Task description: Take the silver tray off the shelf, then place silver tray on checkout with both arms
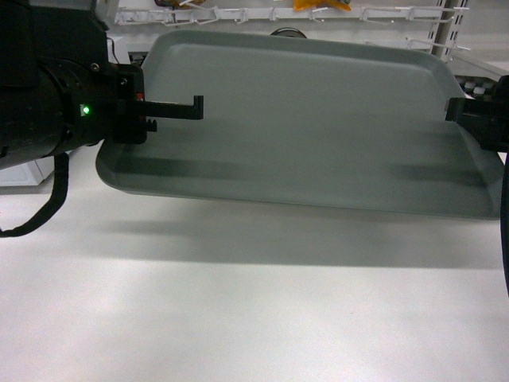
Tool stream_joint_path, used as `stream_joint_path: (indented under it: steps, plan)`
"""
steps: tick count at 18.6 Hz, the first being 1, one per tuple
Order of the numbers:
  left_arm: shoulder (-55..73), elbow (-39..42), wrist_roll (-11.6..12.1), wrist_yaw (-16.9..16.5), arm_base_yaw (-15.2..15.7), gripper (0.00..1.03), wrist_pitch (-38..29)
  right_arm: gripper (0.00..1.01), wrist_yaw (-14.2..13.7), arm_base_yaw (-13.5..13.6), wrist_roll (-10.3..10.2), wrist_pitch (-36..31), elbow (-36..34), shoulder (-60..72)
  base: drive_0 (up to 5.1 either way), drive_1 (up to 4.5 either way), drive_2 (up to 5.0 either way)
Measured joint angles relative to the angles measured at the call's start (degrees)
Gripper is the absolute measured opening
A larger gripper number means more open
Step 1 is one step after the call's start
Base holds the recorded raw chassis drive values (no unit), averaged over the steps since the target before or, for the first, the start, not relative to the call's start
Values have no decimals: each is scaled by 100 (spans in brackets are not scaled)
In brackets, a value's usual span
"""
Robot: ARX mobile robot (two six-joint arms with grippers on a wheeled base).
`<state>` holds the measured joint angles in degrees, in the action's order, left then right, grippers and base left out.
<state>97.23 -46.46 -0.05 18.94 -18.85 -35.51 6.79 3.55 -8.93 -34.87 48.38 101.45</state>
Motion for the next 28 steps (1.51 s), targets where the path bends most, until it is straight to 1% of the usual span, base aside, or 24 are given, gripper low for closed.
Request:
stream_joint_path:
  steps: [1,3,6,7,11,14,17,18,20,22,26,28]
  plan:
    - [127,-149,-76,-83,17,3,157,3,37,-33,103,157,186,125,0,0,0]
    - [474,-518,-205,-127,31,3,407,3,101,-101,328,514,708,411,0,0,0]
    - [968,-1038,-302,-92,33,3,739,3,144,-144,588,1001,1480,898,0,0,0]
    - [1119,-1176,-304,-57,42,3,861,3,160,-149,645,1163,1705,1078,0,0,0]
    - [1587,-1580,-315,-33,83,3,1174,3,203,-164,662,1694,2295,1641,0,0,0]
    - [1779,-1821,-251,9,118,3,1318,3,162,-129,656,1834,2586,1939,0,0,0]
    - [1893,-2035,-247,-9,157,3,1480,3,90,-87,621,2015,2863,2133,0,0,0]
    - [1941,-2109,-232,-9,166,3,1530,3,35,-83,621,2094,2938,2188,0,0,0]
    - [2092,-2236,-127,11,186,3,1633,3,-31,-52,619,2166,3042,2258,0,0,0]
    - [2170,-2297,-101,-11,181,3,1755,3,-61,-48,627,2284,3104,2262,0,0,0]
    - [2260,-2341,-70,-31,170,3,1742,3,-170,-42,623,2656,3204,2271,0,0,0]
    - [2264,-2343,7,-31,168,3,1749,3,-245,-22,601,2828,3285,2304,0,0,0]
